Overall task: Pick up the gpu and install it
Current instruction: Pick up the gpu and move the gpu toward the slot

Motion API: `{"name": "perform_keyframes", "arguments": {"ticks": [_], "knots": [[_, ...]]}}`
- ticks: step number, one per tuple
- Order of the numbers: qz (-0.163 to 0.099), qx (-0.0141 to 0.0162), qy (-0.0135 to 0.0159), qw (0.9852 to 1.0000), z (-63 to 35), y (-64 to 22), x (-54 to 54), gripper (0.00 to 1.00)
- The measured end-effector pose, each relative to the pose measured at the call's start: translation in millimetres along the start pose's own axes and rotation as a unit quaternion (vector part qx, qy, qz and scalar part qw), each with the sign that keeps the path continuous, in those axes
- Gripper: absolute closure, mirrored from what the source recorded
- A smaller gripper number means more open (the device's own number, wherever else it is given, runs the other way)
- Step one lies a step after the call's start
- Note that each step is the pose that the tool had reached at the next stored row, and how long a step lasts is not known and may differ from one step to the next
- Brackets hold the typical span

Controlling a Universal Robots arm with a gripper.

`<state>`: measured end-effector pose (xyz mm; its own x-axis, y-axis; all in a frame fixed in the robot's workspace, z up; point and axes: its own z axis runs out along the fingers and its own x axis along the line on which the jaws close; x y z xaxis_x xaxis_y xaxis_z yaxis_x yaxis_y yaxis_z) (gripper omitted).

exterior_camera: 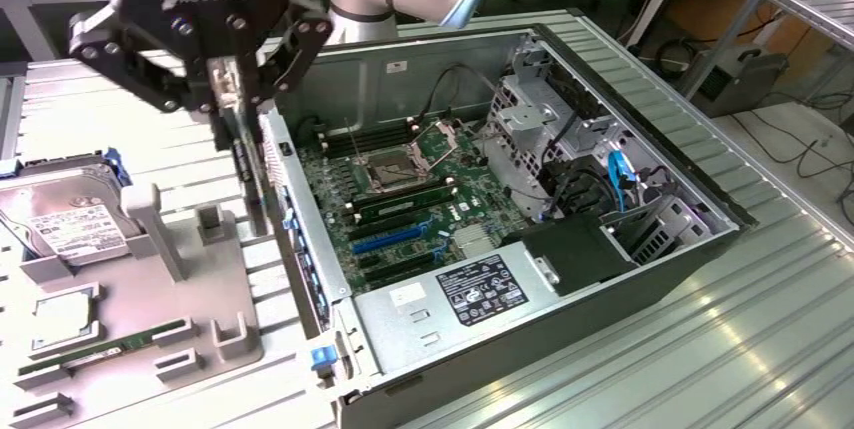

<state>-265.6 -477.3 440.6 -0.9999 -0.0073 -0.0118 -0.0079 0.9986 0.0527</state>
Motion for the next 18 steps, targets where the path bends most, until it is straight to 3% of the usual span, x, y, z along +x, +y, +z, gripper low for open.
{"name": "perform_keyframes", "arguments": {"ticks": [4, 11, 18], "knots": [[0.000, 0.0000, 0.0042, 1.0000, -3.0, -0.1, -21.0, 0.74], [0.000, 0.0000, 0.0080, 1.0000, -2.0, -0.3, -53.4, 0.74], [0.001, 0.0009, 0.0112, 0.9999, 10.0, -0.4, -87.2, 0.74]]}}
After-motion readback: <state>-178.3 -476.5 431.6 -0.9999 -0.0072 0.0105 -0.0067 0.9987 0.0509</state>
